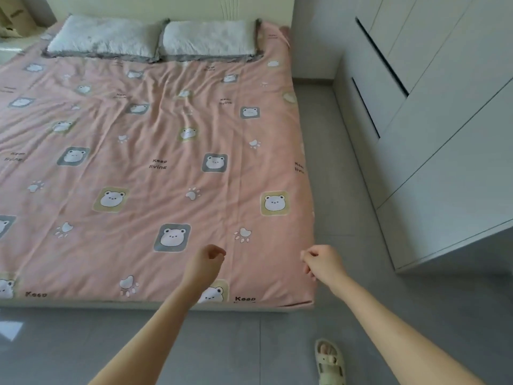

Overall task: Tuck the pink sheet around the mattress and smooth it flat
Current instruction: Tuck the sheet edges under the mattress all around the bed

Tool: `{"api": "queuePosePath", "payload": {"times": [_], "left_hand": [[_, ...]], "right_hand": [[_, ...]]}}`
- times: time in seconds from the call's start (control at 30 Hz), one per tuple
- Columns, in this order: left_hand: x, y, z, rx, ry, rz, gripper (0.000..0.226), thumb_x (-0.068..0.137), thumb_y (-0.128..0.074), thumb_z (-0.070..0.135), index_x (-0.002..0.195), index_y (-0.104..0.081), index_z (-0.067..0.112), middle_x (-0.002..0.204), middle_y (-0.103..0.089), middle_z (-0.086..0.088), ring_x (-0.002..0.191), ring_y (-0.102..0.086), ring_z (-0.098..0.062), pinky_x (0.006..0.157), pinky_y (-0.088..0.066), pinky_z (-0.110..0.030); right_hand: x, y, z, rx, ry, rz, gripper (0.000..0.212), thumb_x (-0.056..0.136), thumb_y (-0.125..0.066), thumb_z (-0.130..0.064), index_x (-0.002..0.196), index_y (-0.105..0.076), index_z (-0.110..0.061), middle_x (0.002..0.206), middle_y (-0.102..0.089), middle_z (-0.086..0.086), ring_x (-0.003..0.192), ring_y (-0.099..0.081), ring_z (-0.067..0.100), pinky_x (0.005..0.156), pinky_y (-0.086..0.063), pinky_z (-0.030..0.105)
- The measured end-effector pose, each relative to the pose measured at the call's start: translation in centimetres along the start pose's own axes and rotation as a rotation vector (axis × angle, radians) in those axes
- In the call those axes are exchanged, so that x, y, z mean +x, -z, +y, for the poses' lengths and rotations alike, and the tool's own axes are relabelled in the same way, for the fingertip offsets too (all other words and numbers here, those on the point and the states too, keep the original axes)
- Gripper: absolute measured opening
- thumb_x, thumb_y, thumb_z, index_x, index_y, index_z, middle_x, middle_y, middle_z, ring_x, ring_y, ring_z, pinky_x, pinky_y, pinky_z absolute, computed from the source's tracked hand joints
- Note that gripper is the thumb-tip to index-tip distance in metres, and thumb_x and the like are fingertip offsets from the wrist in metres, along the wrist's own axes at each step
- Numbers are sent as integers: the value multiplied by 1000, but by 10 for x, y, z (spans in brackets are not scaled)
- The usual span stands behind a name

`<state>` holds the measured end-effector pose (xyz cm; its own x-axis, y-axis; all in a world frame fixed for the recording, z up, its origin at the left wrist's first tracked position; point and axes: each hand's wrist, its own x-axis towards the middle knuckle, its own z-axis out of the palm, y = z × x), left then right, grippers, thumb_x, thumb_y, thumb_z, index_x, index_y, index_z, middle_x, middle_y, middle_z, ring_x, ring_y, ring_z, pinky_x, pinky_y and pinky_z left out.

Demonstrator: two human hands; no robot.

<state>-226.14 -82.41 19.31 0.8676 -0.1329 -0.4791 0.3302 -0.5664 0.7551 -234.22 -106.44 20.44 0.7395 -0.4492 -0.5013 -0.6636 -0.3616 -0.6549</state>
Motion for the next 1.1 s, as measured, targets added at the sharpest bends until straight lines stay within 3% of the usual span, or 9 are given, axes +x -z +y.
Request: {"api": "queuePosePath", "payload": {"times": [0.13,0.23,0.37,0.43,0.53,0.67,0.8,0.97,1.1], "left_hand": [[18,-76,43,71,25,-8,19,89,-47,7,88,-63,17,93,-63,-4,75,-53,-19,62,-39,-24],[46,-134,78,123,34,26,24,88,-47,11,78,-60,27,103,-61,-6,94,-53,-22,64,-40,-24],[87,-207,129,182,120,93,18,91,-46,12,96,-63,19,94,-61,1,84,-50,-18,56,-32,-17],[97,-223,145,185,120,103,16,90,-47,13,86,-60,21,86,-57,3,77,-47,-19,61,-33,-21],[132,-249,173,165,130,90,15,88,-49,14,87,-62,20,86,-59,3,81,-52,-19,71,-38,-25],[194,-266,211,206,120,114,11,71,-53,28,69,-63,31,80,-62,5,71,-54,-23,71,-45,-30],[263,-280,254,224,94,60,14,87,-54,12,95,-65,15,99,-64,0,89,-58,-21,77,-45,-31],[351,-275,310,195,66,92,11,87,-54,9,90,-63,14,100,-65,-6,94,-59,-24,82,-43,-30],[406,-264,382,176,17,106,18,89,-52,7,100,-65,8,97,-61,-2,93,-56,-20,79,-39,-25]], "right_hand": [[40,57,45,149,-63,-47,28,95,-46,-11,71,-59,-3,57,-58,9,46,-49,16,42,-40,22],[86,95,75,236,-114,-82,30,95,-45,-10,68,-57,-5,57,-57,9,46,-49,16,44,-42,23],[158,143,109,337,-197,-98,29,95,-44,-9,69,-58,-6,59,-57,7,50,-50,16,46,-45,22],[179,154,114,366,-222,-112,26,94,-45,-9,72,-58,-5,61,-57,7,52,-51,17,50,-47,24],[229,175,118,421,-259,-107,23,94,-46,-9,75,-58,-5,63,-57,7,55,-52,17,55,-49,25],[296,191,109,473,-309,-115,21,96,-47,-12,79,-58,-5,66,-57,7,57,-51,17,56,-48,25],[361,202,94,476,-350,-146,22,96,-48,-16,79,-57,-6,69,-57,7,61,-52,16,60,-50,25],[444,224,47,538,-354,-134,17,95,-50,-13,80,-56,-7,68,-56,6,57,-50,15,52,-46,22],[499,258,-19,599,-279,-127,17,93,-51,-11,77,-56,-8,66,-57,6,56,-51,15,51,-45,22]]}}
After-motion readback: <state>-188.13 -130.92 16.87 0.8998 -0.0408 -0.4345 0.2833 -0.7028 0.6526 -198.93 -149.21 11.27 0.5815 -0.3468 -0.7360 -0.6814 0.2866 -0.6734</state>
